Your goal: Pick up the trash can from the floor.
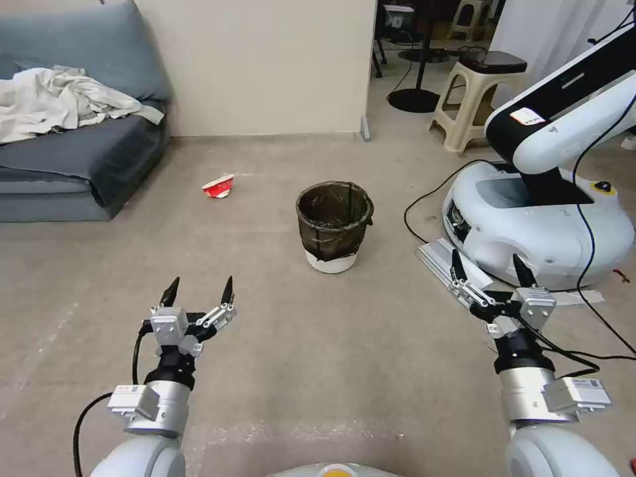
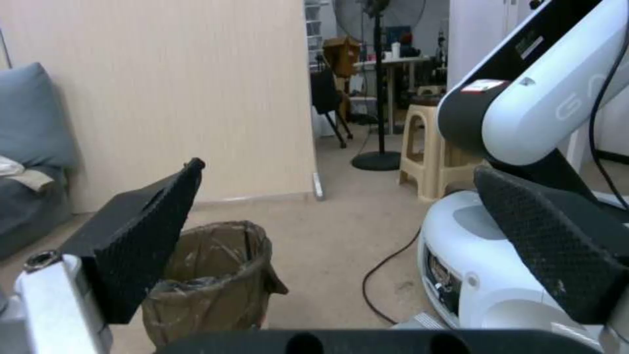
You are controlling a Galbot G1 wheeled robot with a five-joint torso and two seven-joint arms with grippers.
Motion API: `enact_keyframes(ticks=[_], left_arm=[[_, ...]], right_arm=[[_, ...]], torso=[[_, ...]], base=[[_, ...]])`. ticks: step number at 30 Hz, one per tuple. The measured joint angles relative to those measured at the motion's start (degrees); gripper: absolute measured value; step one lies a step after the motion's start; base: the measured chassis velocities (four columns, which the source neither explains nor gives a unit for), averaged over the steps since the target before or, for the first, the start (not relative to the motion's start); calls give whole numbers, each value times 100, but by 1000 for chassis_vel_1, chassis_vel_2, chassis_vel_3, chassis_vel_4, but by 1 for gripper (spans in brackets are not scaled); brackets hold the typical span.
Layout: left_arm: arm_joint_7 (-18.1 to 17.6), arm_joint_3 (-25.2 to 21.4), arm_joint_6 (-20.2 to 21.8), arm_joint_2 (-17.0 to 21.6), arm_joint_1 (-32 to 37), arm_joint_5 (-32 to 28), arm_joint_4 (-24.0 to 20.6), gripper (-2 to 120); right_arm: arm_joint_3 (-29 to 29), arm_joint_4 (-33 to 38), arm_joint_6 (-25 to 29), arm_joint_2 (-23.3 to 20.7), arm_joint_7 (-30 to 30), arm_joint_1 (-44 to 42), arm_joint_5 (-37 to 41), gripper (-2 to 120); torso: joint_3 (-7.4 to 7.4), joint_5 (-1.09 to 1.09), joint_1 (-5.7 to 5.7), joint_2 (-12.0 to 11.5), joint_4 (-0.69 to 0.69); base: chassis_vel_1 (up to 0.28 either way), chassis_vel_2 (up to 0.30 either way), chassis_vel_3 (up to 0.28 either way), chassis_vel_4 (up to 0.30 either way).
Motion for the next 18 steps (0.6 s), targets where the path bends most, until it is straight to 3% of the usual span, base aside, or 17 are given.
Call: enact_keyframes(ticks=[6, 18], left_arm=[[0, -2, 6, 0, -10, -15, 6, 100], [41, -2, -24, -2, 2, -26, 7, 100]], right_arm=[[1, -2, 0, -7, 3, 3, 2, 100], [3, 12, 0, -6, 9, -22, 5, 100]], torso=[[0, 0, 0, 0, 0], [1, 1, 0, 0, -1]], base=[[-56, 33, 43, -48], [-147, 134, 132, -135]])
